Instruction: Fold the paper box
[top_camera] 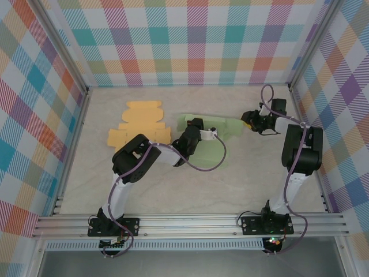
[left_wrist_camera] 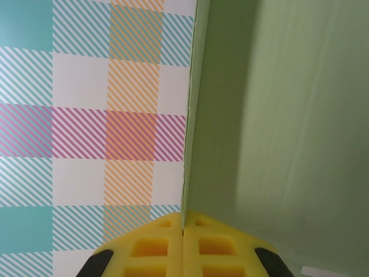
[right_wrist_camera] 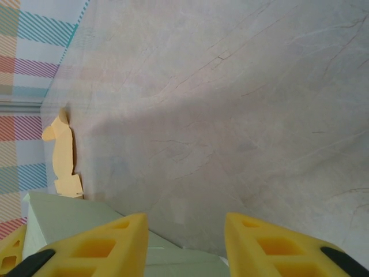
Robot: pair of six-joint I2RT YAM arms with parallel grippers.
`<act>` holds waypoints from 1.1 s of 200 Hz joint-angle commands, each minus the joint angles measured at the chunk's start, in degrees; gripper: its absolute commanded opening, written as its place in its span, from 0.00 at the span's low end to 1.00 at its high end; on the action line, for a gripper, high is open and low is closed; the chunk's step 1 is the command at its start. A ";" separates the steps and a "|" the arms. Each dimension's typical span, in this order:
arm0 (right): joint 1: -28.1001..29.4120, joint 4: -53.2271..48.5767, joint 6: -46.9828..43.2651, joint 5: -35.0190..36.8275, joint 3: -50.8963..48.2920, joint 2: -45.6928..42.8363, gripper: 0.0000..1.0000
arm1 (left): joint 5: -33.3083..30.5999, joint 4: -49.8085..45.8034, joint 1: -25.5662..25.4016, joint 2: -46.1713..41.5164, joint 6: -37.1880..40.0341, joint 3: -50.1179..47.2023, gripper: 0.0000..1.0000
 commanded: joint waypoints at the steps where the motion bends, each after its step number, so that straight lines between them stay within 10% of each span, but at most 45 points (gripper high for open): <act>1: 0.56 0.71 -1.69 -2.32 -2.41 -2.24 0.40 | 0.95 3.33 -0.80 1.44 0.47 2.03 0.00; 220: 10.58 9.40 -7.85 5.14 -17.12 -12.64 0.44 | 4.06 4.56 1.09 3.09 1.94 1.97 0.00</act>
